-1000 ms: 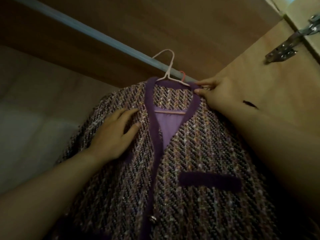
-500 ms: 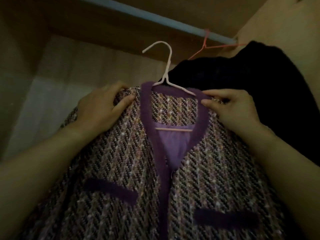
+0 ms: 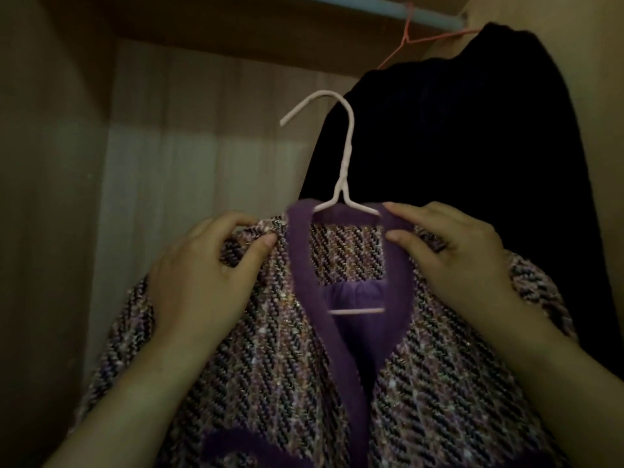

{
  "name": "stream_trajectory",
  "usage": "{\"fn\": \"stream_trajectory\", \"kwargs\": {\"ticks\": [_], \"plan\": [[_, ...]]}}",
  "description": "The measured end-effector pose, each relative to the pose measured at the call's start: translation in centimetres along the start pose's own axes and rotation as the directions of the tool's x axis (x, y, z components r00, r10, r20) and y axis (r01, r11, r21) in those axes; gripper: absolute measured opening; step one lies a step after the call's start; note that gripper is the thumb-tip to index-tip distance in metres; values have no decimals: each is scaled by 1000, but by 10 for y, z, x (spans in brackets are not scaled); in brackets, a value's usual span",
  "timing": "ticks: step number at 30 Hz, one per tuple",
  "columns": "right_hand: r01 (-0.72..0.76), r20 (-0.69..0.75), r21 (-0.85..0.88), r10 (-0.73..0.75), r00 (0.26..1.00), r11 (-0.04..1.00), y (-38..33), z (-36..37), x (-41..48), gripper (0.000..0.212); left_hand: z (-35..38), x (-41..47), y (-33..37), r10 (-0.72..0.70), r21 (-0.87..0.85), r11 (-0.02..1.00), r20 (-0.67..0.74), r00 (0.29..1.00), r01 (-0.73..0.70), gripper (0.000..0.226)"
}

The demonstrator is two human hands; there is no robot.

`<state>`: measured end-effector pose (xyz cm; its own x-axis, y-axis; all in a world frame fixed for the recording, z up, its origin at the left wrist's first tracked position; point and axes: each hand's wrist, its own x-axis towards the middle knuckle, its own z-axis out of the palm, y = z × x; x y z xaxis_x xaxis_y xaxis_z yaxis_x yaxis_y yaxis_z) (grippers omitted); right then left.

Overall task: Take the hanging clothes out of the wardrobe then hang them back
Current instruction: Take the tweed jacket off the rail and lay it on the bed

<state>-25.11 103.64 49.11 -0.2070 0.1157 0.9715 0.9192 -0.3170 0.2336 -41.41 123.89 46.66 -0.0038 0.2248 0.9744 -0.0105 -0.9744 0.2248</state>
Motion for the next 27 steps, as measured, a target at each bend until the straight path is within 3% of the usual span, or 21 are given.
{"fn": "stream_trajectory", "kwargs": {"ticks": [7, 17, 23, 27], "plan": [[-52, -11, -83, 51, 999, 995, -66, -83, 17, 32, -50, 3, 30, 75, -199, 977, -4, 997, -74, 26], [-209, -46, -237, 204, 978, 949, -149, -246, 18, 32, -110, -6, 140, 192, -429, 888, 20, 981, -165, 28], [-217, -8, -530, 251, 968, 820, -202, -352, -23, 31, -134, -67, 211, 227, -551, 825, 122, 966, -124, 29], [-331, -13, -626, 414, 910, 706, -258, -444, -90, 30, -162, -149, 274, 274, -678, 735, 311, 910, 11, 25]]}}
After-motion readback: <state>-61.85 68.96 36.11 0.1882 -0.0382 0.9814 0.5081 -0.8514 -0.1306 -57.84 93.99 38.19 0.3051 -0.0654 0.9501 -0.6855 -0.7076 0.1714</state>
